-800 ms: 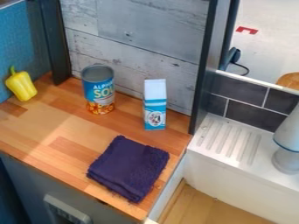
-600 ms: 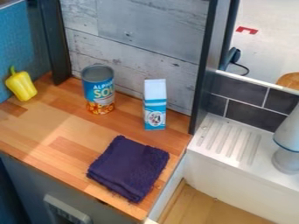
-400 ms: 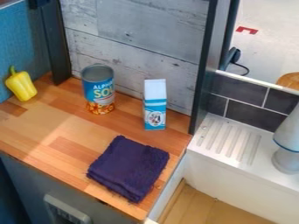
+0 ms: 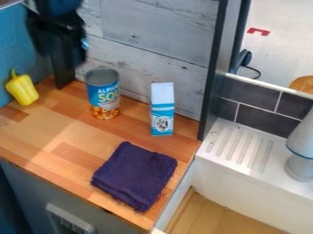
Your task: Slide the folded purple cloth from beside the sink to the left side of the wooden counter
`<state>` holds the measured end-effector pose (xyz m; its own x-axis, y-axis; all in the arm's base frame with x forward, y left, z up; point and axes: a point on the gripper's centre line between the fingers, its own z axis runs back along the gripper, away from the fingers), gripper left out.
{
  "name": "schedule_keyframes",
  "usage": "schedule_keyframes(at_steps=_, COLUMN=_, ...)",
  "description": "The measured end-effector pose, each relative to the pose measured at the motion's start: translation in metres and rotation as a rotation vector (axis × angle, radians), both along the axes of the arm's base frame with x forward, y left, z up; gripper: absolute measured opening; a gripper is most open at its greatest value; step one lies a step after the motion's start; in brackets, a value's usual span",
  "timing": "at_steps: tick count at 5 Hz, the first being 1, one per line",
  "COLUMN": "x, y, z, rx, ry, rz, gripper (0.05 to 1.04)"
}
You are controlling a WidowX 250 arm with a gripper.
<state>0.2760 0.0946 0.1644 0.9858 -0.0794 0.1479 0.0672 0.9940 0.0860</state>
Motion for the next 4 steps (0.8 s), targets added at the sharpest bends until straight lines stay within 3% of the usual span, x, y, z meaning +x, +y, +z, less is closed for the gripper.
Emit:
schedule_keyframes(at_steps=2, x=-0.012, y=-0.034, z=-0.042, rx=0.01, ry=0.042, rz=-0.048, gripper=1.005)
schedule_keyframes(at_steps=4, x=-0.01, y=-0.064, z=-0.081, rx=0.009, ry=0.026, rz=-0.055, gripper=1.005)
